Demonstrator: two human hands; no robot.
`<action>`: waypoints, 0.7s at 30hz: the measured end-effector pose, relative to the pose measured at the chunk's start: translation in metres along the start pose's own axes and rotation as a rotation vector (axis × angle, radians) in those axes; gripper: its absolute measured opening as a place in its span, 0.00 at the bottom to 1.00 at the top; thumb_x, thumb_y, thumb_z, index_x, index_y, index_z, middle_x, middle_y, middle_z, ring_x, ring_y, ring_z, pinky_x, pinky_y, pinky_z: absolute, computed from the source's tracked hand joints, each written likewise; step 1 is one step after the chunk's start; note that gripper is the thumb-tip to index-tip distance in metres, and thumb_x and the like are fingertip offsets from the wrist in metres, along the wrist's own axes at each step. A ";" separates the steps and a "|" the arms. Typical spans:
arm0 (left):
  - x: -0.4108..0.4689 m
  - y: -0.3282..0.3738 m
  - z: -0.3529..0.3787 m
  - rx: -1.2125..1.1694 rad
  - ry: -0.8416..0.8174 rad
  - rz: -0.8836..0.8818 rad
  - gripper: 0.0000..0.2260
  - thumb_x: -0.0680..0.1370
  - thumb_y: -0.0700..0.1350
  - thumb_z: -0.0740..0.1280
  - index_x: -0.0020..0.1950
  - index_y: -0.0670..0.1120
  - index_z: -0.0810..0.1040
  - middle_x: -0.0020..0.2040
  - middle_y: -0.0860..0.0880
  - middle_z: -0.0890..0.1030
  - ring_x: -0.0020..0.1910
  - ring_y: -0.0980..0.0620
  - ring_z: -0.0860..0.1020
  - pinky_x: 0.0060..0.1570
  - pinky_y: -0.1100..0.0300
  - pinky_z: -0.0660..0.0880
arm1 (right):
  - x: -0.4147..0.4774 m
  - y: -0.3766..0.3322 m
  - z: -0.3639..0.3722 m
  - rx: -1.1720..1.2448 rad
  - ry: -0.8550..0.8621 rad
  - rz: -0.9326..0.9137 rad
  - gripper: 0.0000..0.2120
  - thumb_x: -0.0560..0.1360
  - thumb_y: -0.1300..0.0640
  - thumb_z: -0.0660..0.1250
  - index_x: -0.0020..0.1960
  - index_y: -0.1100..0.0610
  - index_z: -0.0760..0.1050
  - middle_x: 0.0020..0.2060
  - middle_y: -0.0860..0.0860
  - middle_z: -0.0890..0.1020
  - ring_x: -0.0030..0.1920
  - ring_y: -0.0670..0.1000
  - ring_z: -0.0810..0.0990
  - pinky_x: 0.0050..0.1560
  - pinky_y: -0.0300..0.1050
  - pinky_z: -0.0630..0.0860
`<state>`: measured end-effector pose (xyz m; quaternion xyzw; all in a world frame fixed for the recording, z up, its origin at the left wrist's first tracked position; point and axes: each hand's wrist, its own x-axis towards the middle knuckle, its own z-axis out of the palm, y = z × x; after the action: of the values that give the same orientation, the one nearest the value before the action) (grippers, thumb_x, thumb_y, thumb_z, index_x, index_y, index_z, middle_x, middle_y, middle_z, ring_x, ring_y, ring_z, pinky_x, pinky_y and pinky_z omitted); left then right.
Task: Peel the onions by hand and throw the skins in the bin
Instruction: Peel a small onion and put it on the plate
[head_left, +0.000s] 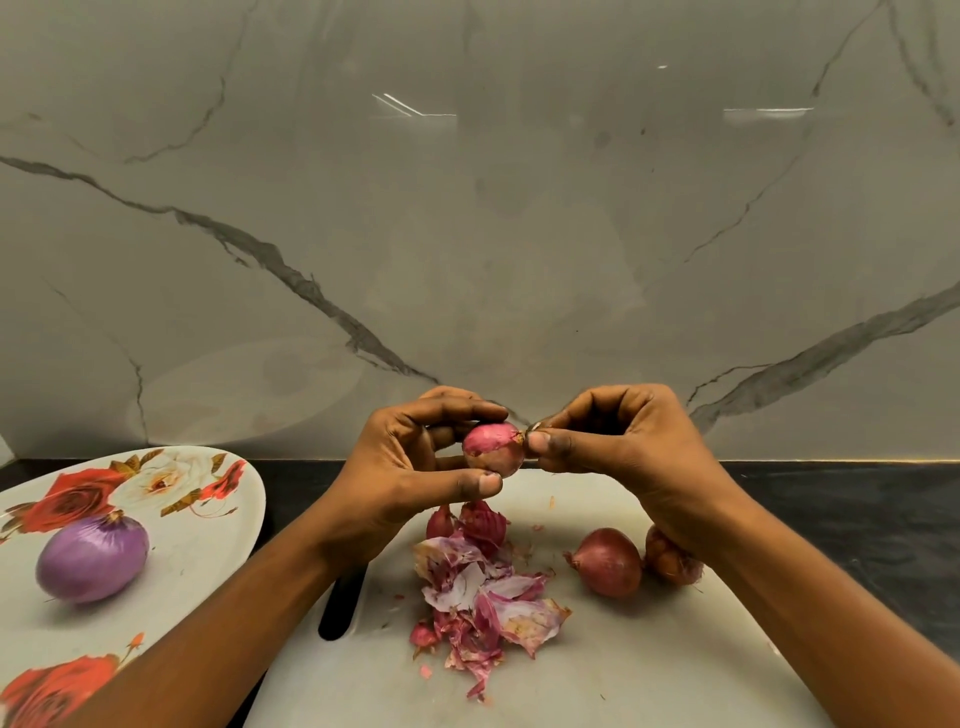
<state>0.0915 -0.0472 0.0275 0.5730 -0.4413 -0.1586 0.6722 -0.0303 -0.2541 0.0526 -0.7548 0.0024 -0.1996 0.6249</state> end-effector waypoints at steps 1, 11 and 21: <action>0.000 0.000 0.001 0.005 0.010 -0.004 0.21 0.68 0.32 0.80 0.58 0.47 0.86 0.60 0.46 0.83 0.63 0.39 0.82 0.57 0.48 0.82 | 0.000 0.000 0.000 -0.004 -0.008 0.000 0.15 0.64 0.55 0.80 0.46 0.62 0.86 0.40 0.56 0.89 0.43 0.56 0.89 0.46 0.44 0.86; -0.001 0.001 0.005 0.132 0.083 -0.030 0.25 0.65 0.37 0.82 0.62 0.45 0.83 0.59 0.46 0.85 0.60 0.42 0.84 0.54 0.50 0.84 | 0.000 0.005 0.007 -0.023 -0.154 -0.008 0.17 0.74 0.57 0.77 0.62 0.55 0.84 0.53 0.50 0.89 0.52 0.53 0.89 0.52 0.50 0.86; -0.003 0.004 0.002 0.118 0.044 -0.046 0.22 0.70 0.36 0.79 0.63 0.42 0.82 0.58 0.45 0.86 0.59 0.42 0.85 0.54 0.52 0.84 | -0.001 0.009 -0.001 -0.268 -0.109 -0.206 0.16 0.70 0.50 0.77 0.57 0.51 0.87 0.49 0.45 0.89 0.49 0.45 0.88 0.52 0.45 0.85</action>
<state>0.0868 -0.0451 0.0293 0.6250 -0.4218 -0.1350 0.6428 -0.0292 -0.2571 0.0444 -0.8373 -0.0820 -0.2192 0.4942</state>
